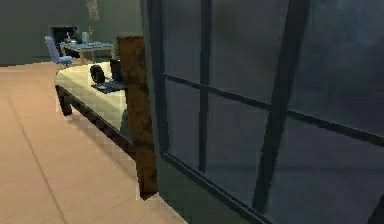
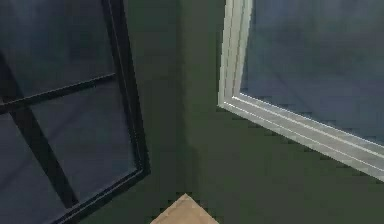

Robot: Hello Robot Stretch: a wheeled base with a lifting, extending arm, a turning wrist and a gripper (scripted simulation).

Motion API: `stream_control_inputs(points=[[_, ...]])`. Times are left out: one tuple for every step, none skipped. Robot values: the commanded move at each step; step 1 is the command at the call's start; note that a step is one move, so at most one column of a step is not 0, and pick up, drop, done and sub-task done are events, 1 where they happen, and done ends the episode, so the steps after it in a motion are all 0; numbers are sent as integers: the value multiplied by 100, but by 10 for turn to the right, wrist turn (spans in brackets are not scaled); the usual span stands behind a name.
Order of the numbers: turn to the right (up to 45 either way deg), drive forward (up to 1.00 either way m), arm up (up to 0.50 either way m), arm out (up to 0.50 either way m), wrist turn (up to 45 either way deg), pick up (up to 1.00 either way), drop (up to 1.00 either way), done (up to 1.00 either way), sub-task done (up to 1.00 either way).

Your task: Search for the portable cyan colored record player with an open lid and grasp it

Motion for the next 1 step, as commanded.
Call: stream_control_inputs(points=[[-390,0,0,0,0,0,0,0,0]])
